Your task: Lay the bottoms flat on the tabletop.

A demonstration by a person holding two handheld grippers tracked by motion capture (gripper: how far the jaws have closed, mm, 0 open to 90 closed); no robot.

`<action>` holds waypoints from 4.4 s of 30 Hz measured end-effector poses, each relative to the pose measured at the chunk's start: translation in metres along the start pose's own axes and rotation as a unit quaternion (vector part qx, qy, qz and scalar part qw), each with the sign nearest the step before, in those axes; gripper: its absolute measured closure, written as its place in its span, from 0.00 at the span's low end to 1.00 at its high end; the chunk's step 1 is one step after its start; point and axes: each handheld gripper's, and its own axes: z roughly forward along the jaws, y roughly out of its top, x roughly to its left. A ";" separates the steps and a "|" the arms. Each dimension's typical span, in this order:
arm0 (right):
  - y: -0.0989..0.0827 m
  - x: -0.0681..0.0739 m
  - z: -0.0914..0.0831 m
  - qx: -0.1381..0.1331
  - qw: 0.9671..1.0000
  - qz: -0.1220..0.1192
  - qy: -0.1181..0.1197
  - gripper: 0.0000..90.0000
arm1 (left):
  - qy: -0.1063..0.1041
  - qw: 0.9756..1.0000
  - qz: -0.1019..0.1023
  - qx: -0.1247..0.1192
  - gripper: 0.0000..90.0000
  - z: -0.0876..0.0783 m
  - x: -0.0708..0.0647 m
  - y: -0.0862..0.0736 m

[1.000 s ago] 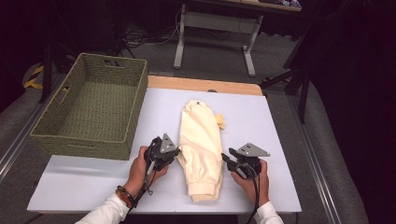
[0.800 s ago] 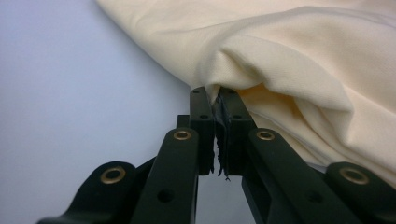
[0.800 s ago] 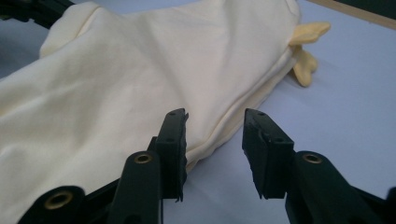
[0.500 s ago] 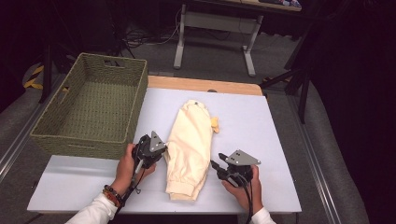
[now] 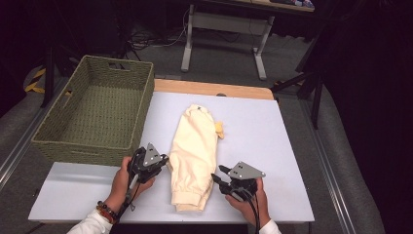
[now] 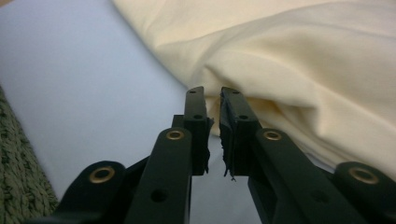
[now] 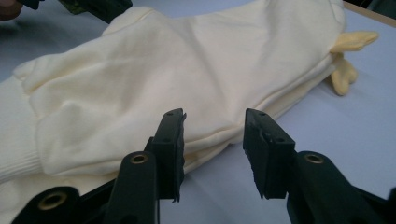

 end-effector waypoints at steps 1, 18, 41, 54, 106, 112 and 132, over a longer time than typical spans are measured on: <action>0.000 0.002 0.000 -0.002 1.000 0.000 0.003 0.66 | -0.007 1.000 0.006 -0.006 0.90 -0.004 -0.003 0.001; -0.010 -0.007 0.005 0.009 0.999 0.014 -0.033 0.54 | -0.153 0.983 0.098 -0.021 0.49 -0.033 -0.074 0.000; -0.015 -0.021 0.006 0.009 0.998 0.034 -0.052 0.47 | -0.160 0.983 0.087 -0.012 1.00 -0.015 -0.063 -0.003; -0.016 -0.022 0.007 0.019 0.998 0.034 -0.048 0.45 | -0.170 0.979 0.109 0.003 0.58 -0.012 -0.070 -0.006; 0.023 -0.082 0.025 -0.041 0.990 0.107 -0.080 0.52 | -0.185 0.974 0.133 -0.014 0.91 0.002 -0.092 -0.007; 0.050 -0.127 0.069 -0.027 0.981 0.180 -0.067 0.53 | -0.188 0.974 0.121 -0.018 0.91 0.003 -0.093 -0.010; 0.059 -0.134 0.120 0.054 0.979 0.187 -0.069 0.95 | -0.191 0.974 0.119 -0.023 0.91 0.004 -0.093 -0.012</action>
